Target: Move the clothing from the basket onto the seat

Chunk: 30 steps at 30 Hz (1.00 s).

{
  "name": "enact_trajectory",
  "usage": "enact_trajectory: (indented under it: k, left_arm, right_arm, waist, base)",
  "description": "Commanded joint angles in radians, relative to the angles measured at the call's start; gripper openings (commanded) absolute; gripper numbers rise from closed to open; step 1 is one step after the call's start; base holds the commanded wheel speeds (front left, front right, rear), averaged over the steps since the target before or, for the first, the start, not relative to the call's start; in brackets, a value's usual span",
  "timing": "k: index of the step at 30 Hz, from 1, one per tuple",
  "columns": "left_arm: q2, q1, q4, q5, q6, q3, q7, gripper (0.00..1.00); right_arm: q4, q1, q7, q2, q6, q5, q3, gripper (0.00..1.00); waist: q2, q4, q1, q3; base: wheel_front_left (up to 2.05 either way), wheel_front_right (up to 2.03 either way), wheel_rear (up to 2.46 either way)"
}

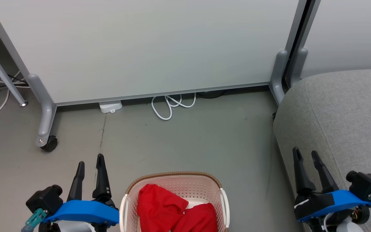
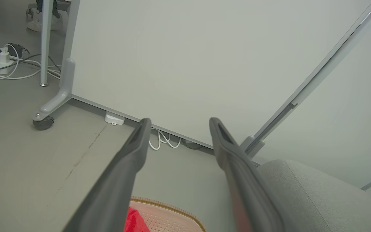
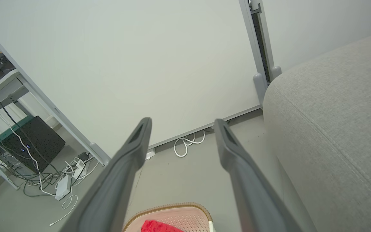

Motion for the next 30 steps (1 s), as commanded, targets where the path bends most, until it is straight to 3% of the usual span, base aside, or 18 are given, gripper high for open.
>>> enact_trajectory:
  k: [1, 30]
  left_arm:
    - [0.007, -0.019, -0.003, 0.019, 0.003, -0.002, -0.007, 1.00]
    - [0.008, -0.024, 0.073, 0.253, 0.018, -0.039, -0.072, 1.00]
  right_arm:
    - [-0.006, -0.017, -0.011, -0.008, 0.002, -0.018, 0.002, 1.00]
    - [0.023, -0.020, -0.074, -0.010, 0.002, -0.287, -0.006, 1.00]
  waist:
    - [-0.0001, 0.000, 0.0000, 0.000]
    - [-0.0001, 0.008, 0.0000, -0.009]
  base:
    - [0.00, 0.00, 0.00]
    - [0.00, 0.00, 0.00]
